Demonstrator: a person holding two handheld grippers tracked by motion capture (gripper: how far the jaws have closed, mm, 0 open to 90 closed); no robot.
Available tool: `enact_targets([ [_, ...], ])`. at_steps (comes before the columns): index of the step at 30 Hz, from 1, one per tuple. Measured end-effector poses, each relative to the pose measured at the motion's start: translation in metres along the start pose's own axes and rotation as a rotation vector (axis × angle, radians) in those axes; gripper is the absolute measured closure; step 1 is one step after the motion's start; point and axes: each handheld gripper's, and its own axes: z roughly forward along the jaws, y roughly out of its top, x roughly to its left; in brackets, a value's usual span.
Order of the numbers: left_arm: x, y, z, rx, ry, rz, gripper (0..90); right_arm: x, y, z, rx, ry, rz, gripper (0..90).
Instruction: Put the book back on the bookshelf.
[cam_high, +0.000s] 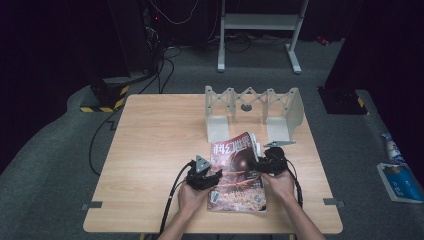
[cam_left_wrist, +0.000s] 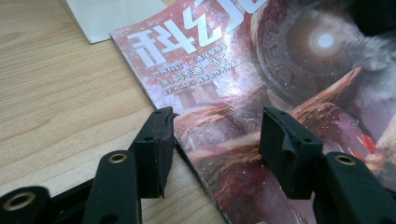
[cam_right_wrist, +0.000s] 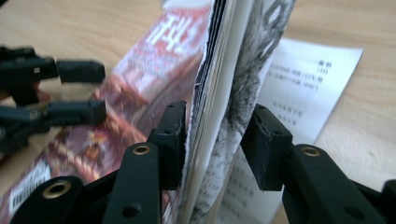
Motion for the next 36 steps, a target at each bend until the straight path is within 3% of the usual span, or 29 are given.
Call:
enact_targets([
  [3,0.0,0.0,0.001,0.001,-0.004,0.004,45.0,-0.004,-0.004,-0.002,0.024,-0.013,0.019,61.4],
  [6,0.0,0.0,0.0,0.001,-0.004,0.005,45.0,-0.002,-0.005,0.001,0.008,-0.01,0.033,61.7],
  [11,0.0,0.0,0.0,0.002,-0.007,0.007,44.6,0.009,0.001,0.002,0.025,-0.023,-0.05,59.2],
  [19,0.001,0.001,0.0,0.013,-0.022,0.02,37.6,0.013,0.001,0.0,0.017,-0.021,-0.054,70.0],
  [22,0.003,0.001,-0.001,0.013,-0.035,-0.009,35.0,0.015,0.0,0.0,0.014,-0.015,-0.062,72.6],
  [30,0.005,0.001,-0.002,0.009,-0.048,-0.008,30.4,0.023,-0.001,-0.007,-0.001,-0.013,-0.089,79.3],
  [36,0.009,0.001,-0.002,-0.003,-0.083,-0.049,23.8,0.029,-0.002,-0.015,-0.037,0.011,-0.11,83.3],
])
